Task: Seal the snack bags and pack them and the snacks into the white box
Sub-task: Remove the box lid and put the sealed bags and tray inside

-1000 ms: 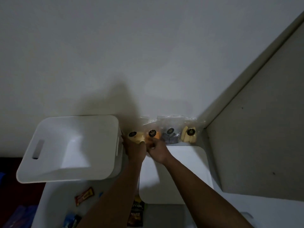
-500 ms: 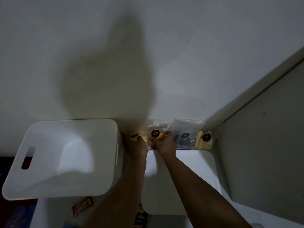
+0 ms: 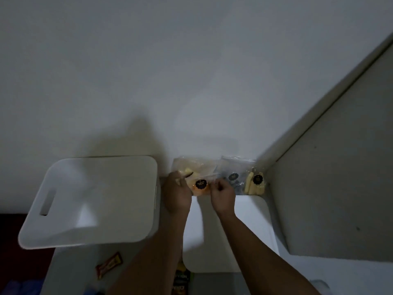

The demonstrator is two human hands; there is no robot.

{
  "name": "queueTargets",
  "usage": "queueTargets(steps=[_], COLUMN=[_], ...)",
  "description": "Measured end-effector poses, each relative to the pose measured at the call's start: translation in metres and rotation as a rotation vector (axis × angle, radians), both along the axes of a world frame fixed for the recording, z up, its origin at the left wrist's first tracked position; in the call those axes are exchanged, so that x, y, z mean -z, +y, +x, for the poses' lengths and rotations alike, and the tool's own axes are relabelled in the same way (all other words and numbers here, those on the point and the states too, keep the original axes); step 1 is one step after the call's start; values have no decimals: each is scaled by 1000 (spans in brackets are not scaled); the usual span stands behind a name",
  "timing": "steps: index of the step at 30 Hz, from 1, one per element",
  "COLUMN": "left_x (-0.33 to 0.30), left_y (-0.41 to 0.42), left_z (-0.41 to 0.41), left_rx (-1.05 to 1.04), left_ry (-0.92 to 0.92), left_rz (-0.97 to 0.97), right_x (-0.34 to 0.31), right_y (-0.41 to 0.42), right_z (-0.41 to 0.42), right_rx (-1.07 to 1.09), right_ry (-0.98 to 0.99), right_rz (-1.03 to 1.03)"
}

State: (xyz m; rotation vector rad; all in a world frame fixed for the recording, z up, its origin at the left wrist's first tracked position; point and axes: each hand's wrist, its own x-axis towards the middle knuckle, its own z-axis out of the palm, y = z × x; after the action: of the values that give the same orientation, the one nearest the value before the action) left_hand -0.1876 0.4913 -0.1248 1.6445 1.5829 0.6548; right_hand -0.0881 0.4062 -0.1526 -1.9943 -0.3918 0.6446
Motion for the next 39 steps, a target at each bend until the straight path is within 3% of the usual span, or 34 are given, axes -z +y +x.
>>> queueTargets(steps=[9,16,21,25,30,39], left_x=[-93,-135,-128,-106,-64,0], left_y=[-22,27,68,95,117,160], left_z=[-54,-138,-202,-241,-260,-261], left_rx=[162,-20,-174,-259,-280,-274], left_ry=[36,-55,-101,-106,-83,-51], left_rz=[166,209,185,106,-15,-507], right_x=[-81,-144,-159,-143,-79,12], right_y=[-27,28,84,122,149,189], right_z=[-26,-87,-137,-170,-200,-221], right_rx=[177,155,-1,-70,1,8], right_ry=[-37,-133,-171,-89,127,294], right_rz=[125,275,301,238,60,-70])
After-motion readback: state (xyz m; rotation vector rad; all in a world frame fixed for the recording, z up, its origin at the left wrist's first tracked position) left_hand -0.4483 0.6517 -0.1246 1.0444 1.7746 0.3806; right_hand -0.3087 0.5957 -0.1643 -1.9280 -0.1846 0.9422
